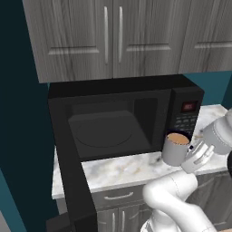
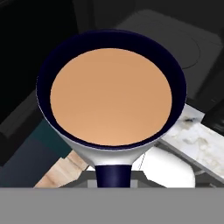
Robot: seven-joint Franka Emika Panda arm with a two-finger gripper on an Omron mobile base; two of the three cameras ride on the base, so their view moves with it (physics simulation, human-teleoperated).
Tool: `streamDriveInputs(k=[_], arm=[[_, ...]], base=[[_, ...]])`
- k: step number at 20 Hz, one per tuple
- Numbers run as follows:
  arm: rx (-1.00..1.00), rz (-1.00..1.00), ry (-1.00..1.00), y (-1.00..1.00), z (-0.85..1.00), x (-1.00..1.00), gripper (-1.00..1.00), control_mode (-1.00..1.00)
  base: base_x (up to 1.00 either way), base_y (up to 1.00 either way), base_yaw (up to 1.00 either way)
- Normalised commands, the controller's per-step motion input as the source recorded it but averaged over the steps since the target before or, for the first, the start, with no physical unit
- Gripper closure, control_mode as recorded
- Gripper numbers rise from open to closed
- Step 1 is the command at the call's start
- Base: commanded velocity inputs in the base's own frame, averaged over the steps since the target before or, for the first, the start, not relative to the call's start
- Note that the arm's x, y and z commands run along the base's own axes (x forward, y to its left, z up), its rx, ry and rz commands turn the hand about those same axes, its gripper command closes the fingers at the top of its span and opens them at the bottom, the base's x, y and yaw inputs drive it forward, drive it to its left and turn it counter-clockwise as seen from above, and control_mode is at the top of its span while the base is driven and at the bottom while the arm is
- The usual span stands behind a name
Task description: Pick the cup of tea, navigate to the dining table, and place it on the saucer.
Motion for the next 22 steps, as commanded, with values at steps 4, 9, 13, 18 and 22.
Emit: streamDriveInputs(k=[4,9,13,18,22], arm=[[0.0,0.08,0.0,-0.11,0.0,-0.19,1.0,-1.0],[0.0,0.0,0.0,0.0,0.0,0.0,1.0,-1.0],[0.0,0.0,0.0,0.0,0.0,0.0,1.0,-1.0],[0.0,0.0,0.0,-0.01,0.0,-0.01,1.0,-1.0],[0.0,0.0,-0.04,-0.03,0.0,-0.42,1.0,-1.0]], base=[[0.0,0.0,0.0],[0.0,0.0,0.0],[0.0,0.0,0.0],[0.0,0.0,0.0],[0.0,0.0,0.0]])
